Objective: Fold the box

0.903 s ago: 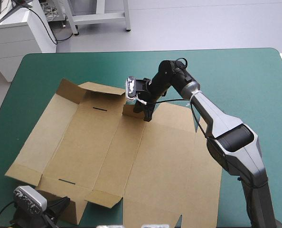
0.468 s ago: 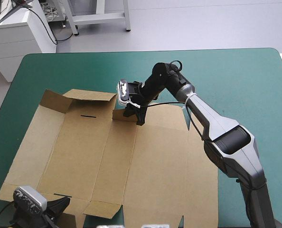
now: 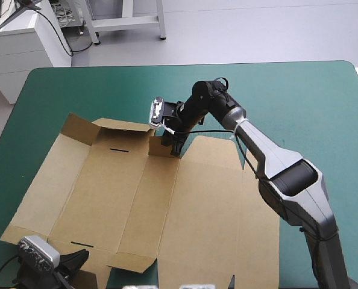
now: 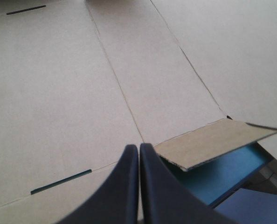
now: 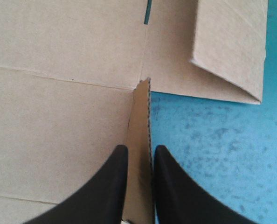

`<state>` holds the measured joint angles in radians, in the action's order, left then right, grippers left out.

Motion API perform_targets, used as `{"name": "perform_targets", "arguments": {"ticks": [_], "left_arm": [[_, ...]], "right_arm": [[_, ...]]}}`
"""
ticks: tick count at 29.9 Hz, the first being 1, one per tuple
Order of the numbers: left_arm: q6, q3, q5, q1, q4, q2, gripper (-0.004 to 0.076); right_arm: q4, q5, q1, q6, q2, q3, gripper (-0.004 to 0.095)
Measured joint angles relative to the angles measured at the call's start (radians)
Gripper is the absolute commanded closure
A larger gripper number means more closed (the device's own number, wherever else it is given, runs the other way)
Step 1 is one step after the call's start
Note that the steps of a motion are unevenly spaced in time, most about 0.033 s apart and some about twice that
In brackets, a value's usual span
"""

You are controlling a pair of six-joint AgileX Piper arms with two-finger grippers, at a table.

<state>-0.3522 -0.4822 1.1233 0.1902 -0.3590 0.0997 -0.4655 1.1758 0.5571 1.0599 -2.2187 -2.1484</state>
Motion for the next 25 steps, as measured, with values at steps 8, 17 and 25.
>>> {"name": "perform_targets", "arguments": {"ticks": [8, 17, 25], "left_arm": [[0.0, 0.0, 0.0, 0.0, 0.0, 0.0, 0.0732], [0.0, 0.0, 0.0, 0.0, 0.0, 0.0, 0.0732], [0.0, 0.0, 0.0, 0.0, 0.0, 0.0, 0.0732]], "right_arm": [[0.066, 0.017, 0.0, -0.039, 0.041, 0.0, 0.0536], [0.308, 0.024, -0.126, -0.347, 0.334, 0.068, 0.0926], [0.426, 0.034, -0.42, -0.559, 0.732, 0.364, 0.0926]]}}
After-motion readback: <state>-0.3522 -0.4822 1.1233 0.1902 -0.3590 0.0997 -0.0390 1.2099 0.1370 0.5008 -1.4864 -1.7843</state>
